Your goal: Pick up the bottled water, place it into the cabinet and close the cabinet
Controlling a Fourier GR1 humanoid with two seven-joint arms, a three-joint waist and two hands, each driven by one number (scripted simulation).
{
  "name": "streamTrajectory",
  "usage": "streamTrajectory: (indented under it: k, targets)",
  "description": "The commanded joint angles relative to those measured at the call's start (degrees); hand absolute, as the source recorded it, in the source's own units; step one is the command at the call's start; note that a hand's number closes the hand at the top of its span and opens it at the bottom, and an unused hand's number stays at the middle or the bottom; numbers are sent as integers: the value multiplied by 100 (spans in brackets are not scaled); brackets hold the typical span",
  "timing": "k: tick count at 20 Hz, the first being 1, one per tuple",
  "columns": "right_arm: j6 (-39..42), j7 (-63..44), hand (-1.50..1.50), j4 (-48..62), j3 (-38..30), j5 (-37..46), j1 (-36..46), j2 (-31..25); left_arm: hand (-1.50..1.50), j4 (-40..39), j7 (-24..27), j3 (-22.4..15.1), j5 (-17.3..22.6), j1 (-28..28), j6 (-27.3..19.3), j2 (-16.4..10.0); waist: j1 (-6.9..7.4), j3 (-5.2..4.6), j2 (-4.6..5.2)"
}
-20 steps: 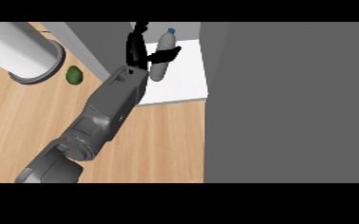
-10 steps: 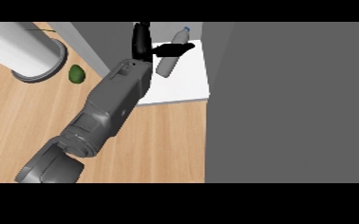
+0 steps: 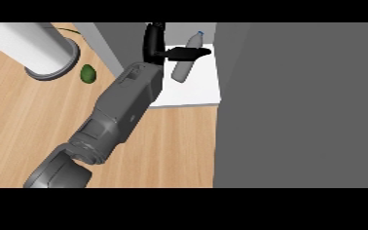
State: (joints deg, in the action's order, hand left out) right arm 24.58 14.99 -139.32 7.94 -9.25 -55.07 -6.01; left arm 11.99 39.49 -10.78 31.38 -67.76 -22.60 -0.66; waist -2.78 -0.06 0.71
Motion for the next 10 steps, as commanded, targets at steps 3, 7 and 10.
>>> streamTrajectory:
  k: [3,7,10]
  targets:
    - [-79,-380,-150,-662,-10,-371,-150,-6,-150,434,-3,-85,14,336,172,64,120,3,-62]
    - [-407,-732,-150,-575,266,-11,177,164,-150,1340,-295,-609,252,983,22,65,200,3,-103]
    - [-534,-814,-150,-652,456,92,159,257,-150,1816,-197,-816,435,1494,295,66,216,1,-94]
